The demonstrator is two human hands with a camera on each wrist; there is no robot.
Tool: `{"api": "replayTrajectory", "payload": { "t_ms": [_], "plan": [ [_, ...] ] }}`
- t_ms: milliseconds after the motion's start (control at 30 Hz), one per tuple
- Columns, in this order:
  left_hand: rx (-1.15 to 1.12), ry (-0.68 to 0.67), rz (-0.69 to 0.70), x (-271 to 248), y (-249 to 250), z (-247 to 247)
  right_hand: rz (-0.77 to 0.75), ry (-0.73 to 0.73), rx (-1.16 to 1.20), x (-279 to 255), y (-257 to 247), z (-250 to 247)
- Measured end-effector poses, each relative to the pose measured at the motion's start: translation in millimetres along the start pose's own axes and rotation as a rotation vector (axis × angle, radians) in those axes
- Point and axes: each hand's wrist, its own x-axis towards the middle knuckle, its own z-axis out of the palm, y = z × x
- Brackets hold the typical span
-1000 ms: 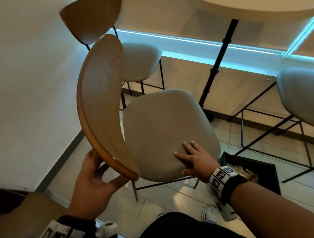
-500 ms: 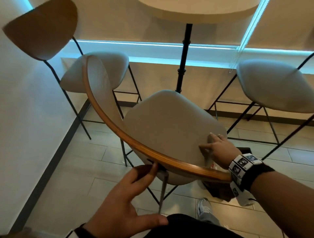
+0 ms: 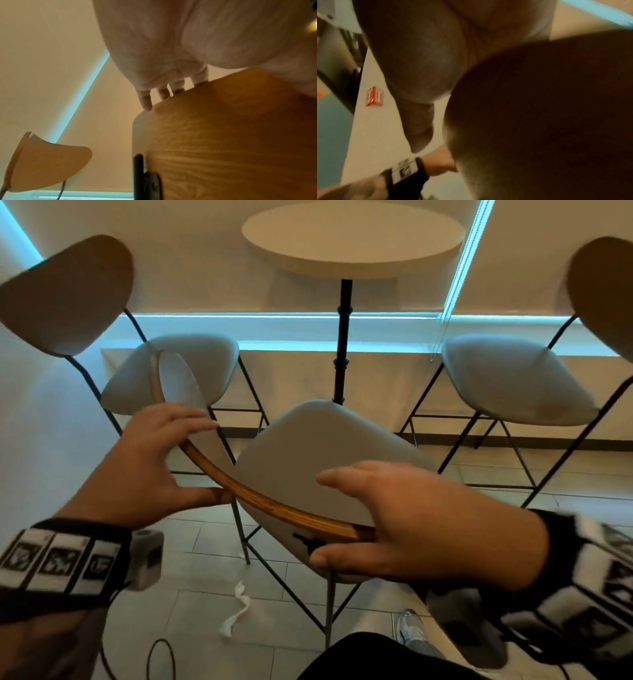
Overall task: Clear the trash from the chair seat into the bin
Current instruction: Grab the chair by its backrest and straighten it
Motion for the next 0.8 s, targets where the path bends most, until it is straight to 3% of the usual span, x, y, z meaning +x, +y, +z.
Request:
{"api": "replayTrajectory", "payload": {
  "t_ms": [267,533,700,800],
  "plan": [
    [0.082,0.075,0.158,20.4,-7.3,14.9,-0.053,-0.009,0.03,14.8,4.2,20.8],
    [0.079,0.196,0.172,13.8,71.9,45.2,0.086,-0.129,0.124,-44.9,61.2,-6.2],
    [0.109,0.225,0.136,16.1,110.9,58.9,0.234,-0.046,-0.107,-65.9,78.0,0.8],
    [0.119,0.209,0.137,23.2,127.2,60.8,0.275,0.143,-0.265,-57.3,70.1,21.7]
  ]
}}
